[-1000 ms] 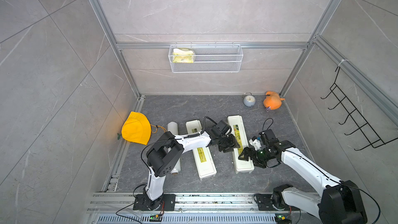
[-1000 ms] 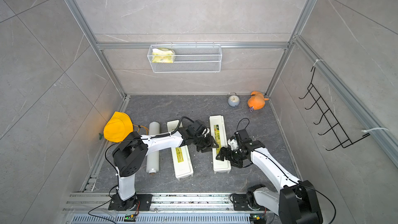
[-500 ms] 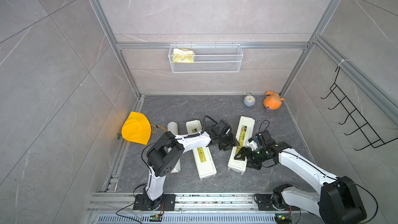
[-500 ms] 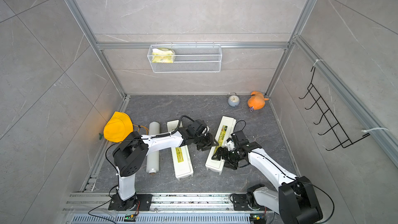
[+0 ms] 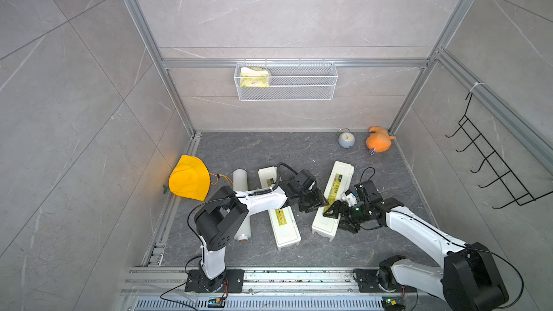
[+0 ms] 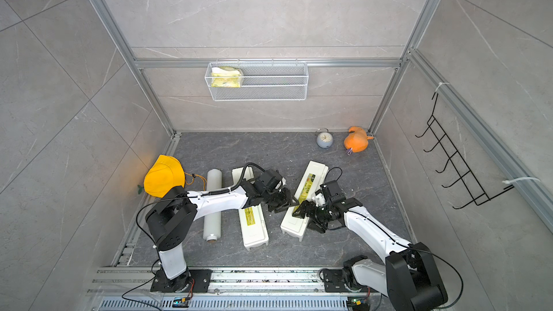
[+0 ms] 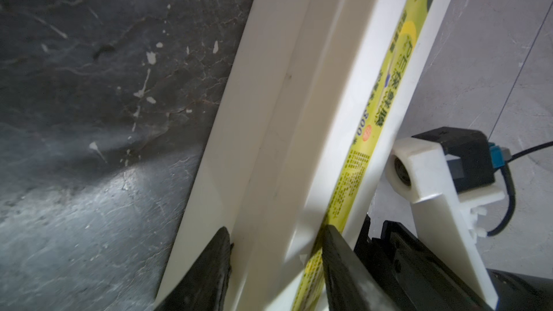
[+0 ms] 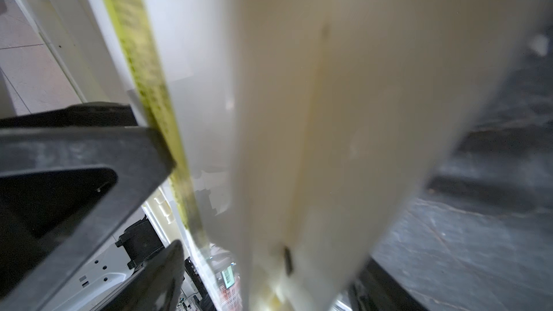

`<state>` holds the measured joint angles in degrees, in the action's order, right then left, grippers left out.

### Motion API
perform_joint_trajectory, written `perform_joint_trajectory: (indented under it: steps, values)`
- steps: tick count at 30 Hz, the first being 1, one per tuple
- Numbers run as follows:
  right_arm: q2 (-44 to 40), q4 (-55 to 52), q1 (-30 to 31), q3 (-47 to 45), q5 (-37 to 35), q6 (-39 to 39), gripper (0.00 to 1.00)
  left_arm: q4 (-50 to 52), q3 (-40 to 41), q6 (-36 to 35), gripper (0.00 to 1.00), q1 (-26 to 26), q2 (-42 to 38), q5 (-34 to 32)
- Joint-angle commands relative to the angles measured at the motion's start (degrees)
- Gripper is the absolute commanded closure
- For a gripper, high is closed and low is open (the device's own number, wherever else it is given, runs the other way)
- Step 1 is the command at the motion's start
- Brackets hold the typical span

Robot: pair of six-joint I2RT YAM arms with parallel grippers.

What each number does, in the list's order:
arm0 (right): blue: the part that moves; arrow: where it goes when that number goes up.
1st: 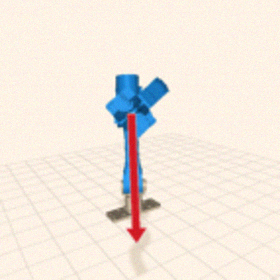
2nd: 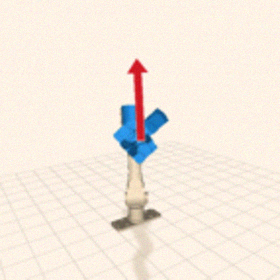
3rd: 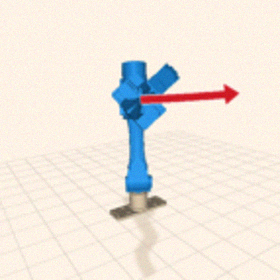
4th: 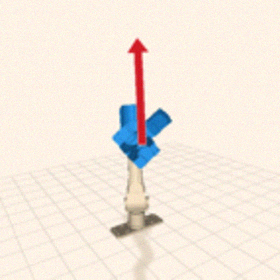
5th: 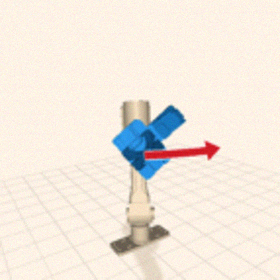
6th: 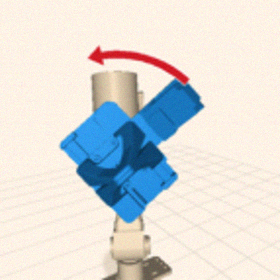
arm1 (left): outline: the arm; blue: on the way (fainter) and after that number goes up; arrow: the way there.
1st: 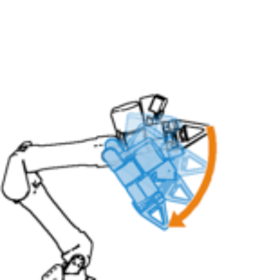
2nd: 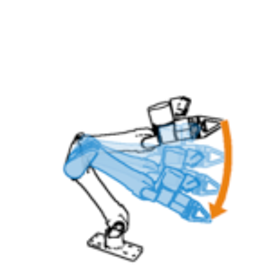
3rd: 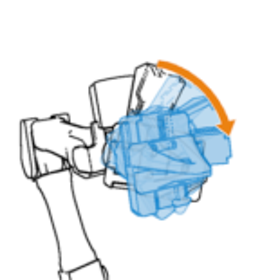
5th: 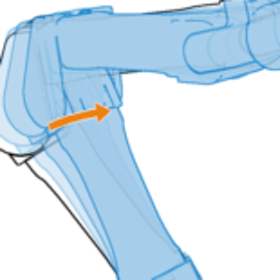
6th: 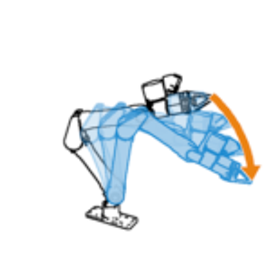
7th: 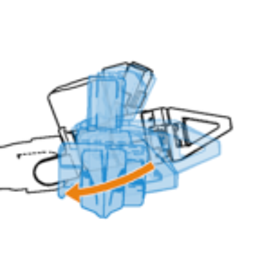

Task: Put plastic wrap rolls into dispensers
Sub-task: Close the lid on the plastic wrap cutting box.

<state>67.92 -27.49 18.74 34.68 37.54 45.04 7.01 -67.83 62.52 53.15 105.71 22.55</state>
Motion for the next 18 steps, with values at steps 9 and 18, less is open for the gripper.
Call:
perform_joint_trajectory:
  steps: [9,18]
  values:
    - [-5.78,7.48,2.56,-0.2,10.73,3.45,0.12,14.21,1.94,-1.48,0.5,4.31,2.99,4.73]
    - [-5.69,7.28,7.82,-2.77,11.35,4.92,0.1,14.35,1.94,-1.57,0.5,4.27,3.55,4.23]
